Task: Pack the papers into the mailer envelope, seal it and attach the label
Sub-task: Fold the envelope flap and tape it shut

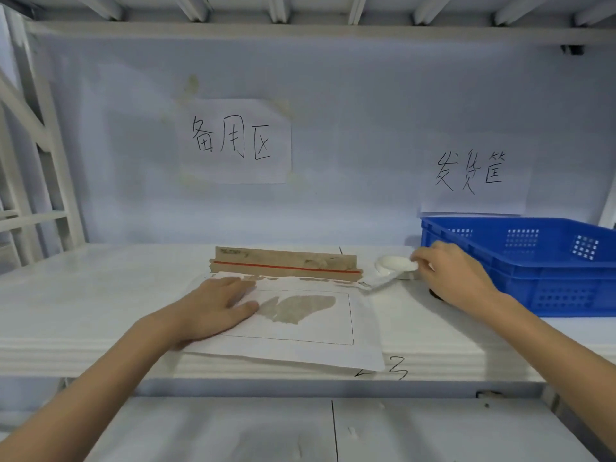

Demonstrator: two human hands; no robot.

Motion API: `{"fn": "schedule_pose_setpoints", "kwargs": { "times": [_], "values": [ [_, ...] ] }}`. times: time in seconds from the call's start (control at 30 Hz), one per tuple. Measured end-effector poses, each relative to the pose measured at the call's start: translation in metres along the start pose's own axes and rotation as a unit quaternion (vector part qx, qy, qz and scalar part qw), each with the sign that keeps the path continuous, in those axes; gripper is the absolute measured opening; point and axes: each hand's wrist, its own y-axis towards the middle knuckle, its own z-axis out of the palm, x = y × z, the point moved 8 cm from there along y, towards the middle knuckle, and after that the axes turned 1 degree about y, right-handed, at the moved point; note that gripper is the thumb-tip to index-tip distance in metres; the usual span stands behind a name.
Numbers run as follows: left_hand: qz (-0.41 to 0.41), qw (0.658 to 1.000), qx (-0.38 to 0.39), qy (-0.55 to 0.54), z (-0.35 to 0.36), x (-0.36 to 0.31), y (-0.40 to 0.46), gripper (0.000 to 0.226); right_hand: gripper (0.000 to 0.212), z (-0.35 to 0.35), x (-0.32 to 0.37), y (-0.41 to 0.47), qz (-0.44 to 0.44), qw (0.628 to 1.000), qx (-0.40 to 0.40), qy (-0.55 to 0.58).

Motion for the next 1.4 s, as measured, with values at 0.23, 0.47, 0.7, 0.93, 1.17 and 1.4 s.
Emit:
{"fn": "schedule_pose_setpoints", "kwargs": {
  "times": [0.23, 0.47, 0.7, 0.93, 1.17, 1.4],
  "values": [
    [-0.102, 0.990, 0.037, 0.089, -0.003, 0.023, -0.004, 0.072, 0.026, 0.020, -0.025, 0.010, 0.059, 0.995, 0.072, -0.044],
    [-0.054, 0.987, -0.099, 0.113, -0.038, 0.009, 0.017, 0.073, 0.030, 0.041, 0.032, 0.033, 0.000, 0.994, 0.112, 0.009],
    [-0.020, 0.988, -0.060, 0.142, -0.023, 0.002, 0.048, 0.090, 0.023, 0.072, 0.033, 0.049, 0.052, 0.979, 0.192, -0.047],
    [0.029, 0.996, -0.068, 0.059, -0.014, -0.005, 0.043, 0.047, 0.021, 0.068, 0.023, 0.073, 0.100, 0.983, 0.152, -0.003],
    [0.010, 0.995, -0.092, 0.040, -0.016, 0.000, 0.053, 0.053, 0.022, 0.039, 0.123, 0.081, 0.103, 0.743, 0.113, 0.652],
    [-0.016, 0.988, -0.151, 0.005, -0.017, 0.003, 0.052, 0.048, 0.039, 0.071, 0.195, 0.073, 0.115, 0.627, 0.267, 0.723]
  ]
}}
